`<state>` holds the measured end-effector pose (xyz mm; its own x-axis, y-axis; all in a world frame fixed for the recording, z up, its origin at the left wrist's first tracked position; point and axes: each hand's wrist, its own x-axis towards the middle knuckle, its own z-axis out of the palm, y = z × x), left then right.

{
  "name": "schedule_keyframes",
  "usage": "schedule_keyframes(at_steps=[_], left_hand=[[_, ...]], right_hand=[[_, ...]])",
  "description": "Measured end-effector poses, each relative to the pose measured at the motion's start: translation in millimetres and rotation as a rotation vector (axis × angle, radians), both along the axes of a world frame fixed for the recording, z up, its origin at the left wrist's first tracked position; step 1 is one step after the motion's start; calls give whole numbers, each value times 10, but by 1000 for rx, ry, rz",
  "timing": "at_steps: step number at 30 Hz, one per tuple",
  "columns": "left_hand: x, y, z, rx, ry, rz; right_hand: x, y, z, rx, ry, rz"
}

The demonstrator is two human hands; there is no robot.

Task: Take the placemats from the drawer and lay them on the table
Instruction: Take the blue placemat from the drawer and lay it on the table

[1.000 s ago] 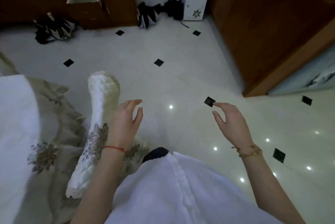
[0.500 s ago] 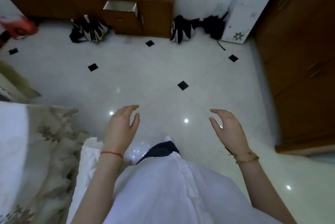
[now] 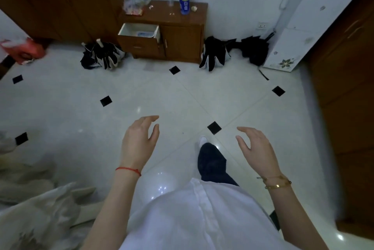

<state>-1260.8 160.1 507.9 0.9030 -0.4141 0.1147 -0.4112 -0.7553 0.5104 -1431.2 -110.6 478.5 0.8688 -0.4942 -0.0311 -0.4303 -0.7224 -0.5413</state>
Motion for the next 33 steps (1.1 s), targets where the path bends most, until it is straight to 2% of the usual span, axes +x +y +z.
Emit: schedule_keyframes(at_steps=[5,13,17,22,27,33], left_hand=[[990,-580,-64,10,-2,62],[2570,-1173,193,-59,-44,240],[3132,-1221,96,-65,-16,336],[3991,-1154,-147,-62,28,411],[5230,-921,-190,-44,14,435],[6886,-630,63,14,-97,337]], right_hand=[[1213,-717,-71,9,-11,51],[3484,-1580,295,-83,-72,275],[4370,-1629,259,-63,-60,357],[5362,-1593,-61,-35,-5,421],[6599,-1440,-190,-33,-5,463],[8186,-1122,50,-31,-87,429]])
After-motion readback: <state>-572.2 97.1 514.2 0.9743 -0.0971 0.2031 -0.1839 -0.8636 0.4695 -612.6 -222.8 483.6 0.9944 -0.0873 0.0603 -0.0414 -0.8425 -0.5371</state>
